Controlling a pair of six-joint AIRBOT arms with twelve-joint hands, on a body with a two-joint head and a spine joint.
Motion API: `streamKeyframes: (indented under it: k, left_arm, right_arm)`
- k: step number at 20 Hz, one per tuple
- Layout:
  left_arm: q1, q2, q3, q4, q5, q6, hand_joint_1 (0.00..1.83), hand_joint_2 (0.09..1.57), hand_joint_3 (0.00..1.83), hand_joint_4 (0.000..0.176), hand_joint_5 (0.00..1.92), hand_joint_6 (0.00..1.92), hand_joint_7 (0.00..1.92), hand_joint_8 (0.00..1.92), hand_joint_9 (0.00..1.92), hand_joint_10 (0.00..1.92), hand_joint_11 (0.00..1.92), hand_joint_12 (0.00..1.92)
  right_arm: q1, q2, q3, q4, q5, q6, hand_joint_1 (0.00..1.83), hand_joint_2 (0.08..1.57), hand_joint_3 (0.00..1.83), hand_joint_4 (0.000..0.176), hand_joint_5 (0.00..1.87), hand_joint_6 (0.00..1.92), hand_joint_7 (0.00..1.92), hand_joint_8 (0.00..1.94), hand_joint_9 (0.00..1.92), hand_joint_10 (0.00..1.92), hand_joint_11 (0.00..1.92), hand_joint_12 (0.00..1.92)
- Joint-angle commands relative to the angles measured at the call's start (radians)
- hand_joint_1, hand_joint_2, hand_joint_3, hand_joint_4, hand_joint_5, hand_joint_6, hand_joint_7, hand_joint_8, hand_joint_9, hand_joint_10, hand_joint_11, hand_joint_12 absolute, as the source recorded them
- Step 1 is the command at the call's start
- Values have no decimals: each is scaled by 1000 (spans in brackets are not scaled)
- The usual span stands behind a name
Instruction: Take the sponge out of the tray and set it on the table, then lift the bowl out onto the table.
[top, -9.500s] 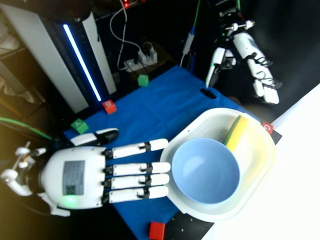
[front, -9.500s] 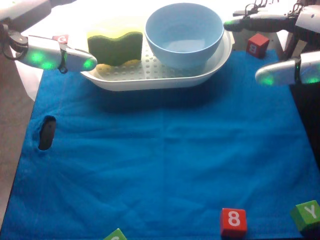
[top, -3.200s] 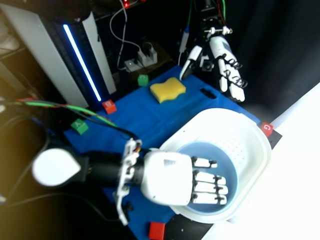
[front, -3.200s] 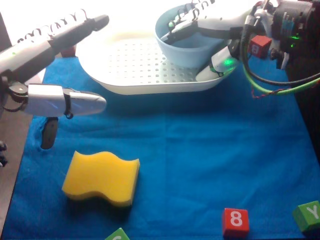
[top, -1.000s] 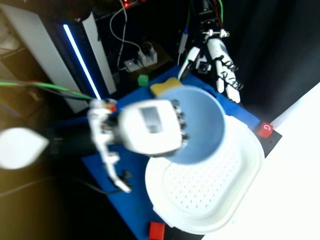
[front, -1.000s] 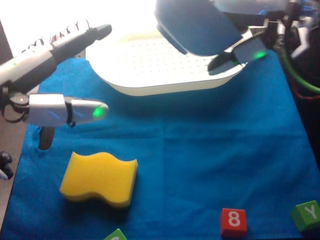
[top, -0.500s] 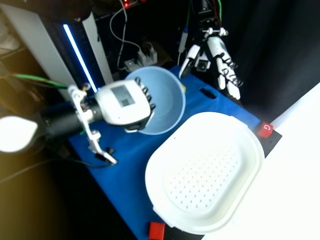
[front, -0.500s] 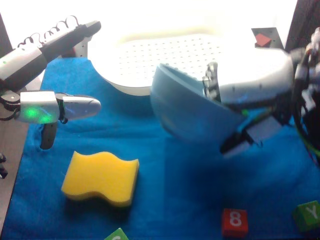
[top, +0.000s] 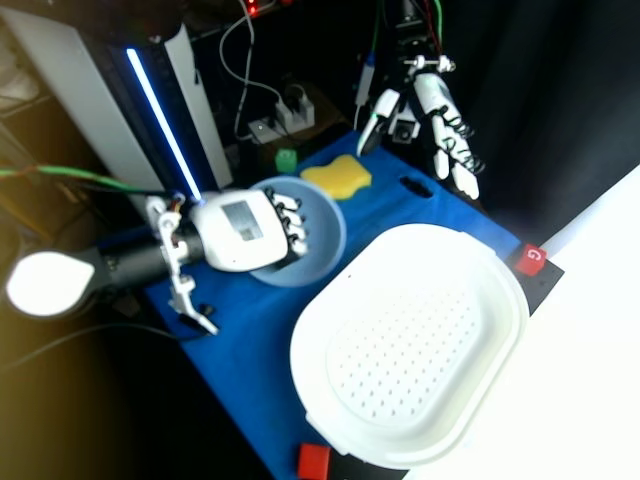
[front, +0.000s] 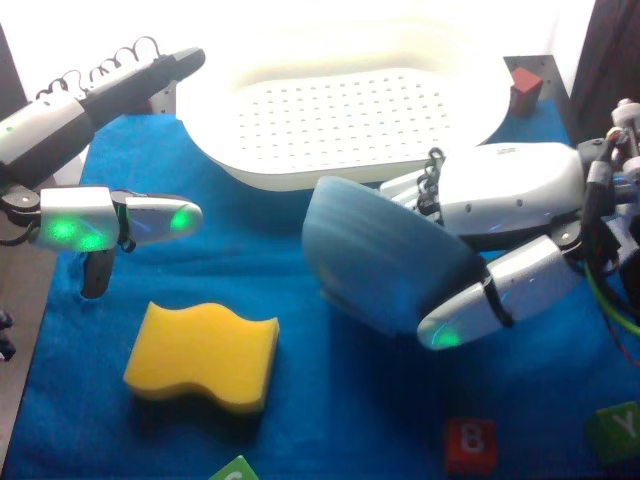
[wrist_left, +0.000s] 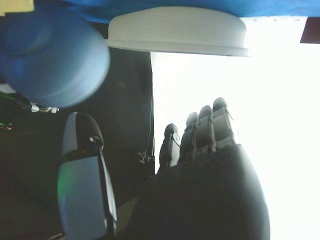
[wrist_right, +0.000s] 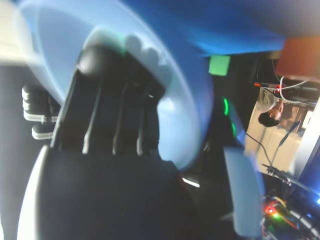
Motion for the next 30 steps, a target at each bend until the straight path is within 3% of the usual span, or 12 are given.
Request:
streamKeyframes:
  k: [1,5,7,10,13,15,17,18,26,27,29,30]
  left_arm:
    - [-7,7,-3,-23,-127,-5,721,973,2,162,70,4,26,4,0,0,10,5]
    - [-2,7,-4,-29,-134,-5,709,961,0,165,69,2,24,1,0,0,22,12]
    - [0,7,-4,-31,-135,-5,708,958,0,174,67,1,18,0,0,0,5,5]
    - [5,7,-5,-38,-143,-5,705,949,0,172,64,0,28,4,0,0,41,21]
    - [6,6,-6,-39,-145,-5,694,956,0,171,49,0,19,0,0,0,39,21]
    - [6,6,-7,-40,-146,-5,731,957,0,159,68,6,29,4,0,0,33,20]
    - [6,6,-7,-40,-147,-5,709,953,0,162,72,6,36,5,0,0,34,22]
    - [6,6,-7,-40,-148,-5,706,950,0,162,76,7,37,5,0,0,30,20]
    - [8,6,-8,-44,-157,-5,695,950,0,167,76,4,28,0,0,0,26,20]
    - [15,9,-13,-51,-176,-6,691,947,0,160,82,5,28,1,0,0,22,19]
    - [24,13,-19,-57,-194,-6,682,954,1,160,74,1,31,2,0,0,30,23]
    - [39,21,-28,-68,-220,-5,663,960,3,157,69,0,40,5,0,0,41,29]
  right_arm:
    - [4,13,-1,101,77,11,48,1382,0,13,475,10,345,9,317,149,8,1248]
    - [-17,49,-8,209,137,11,99,1351,0,9,289,0,222,0,309,22,0,1063]
    - [-42,60,-8,271,169,10,208,1337,0,0,291,16,247,2,302,14,0,516]
    - [-55,68,-4,302,174,10,188,1307,0,28,333,5,324,4,298,3,0,837]
    - [-77,51,10,302,164,10,178,1308,0,22,326,1,317,0,318,7,0,966]
    - [-98,28,35,302,126,10,120,1209,0,92,49,0,38,0,52,9,0,151]
    - [-105,9,57,301,94,10,282,973,0,163,1,0,1,0,1,0,0,16]
    - [-106,4,64,301,86,10,344,897,0,173,0,0,0,0,0,0,0,2]
    - [-106,30,26,369,102,-13,371,838,0,176,0,0,0,0,0,0,0,0]
    - [-107,86,-14,473,160,-75,310,829,0,139,0,0,0,0,0,0,0,0]
    - [-112,114,-37,524,186,-118,461,825,0,134,0,0,0,0,0,0,0,0]
    - [-116,141,-64,575,211,-168,479,849,1,156,0,0,0,0,0,0,0,0]
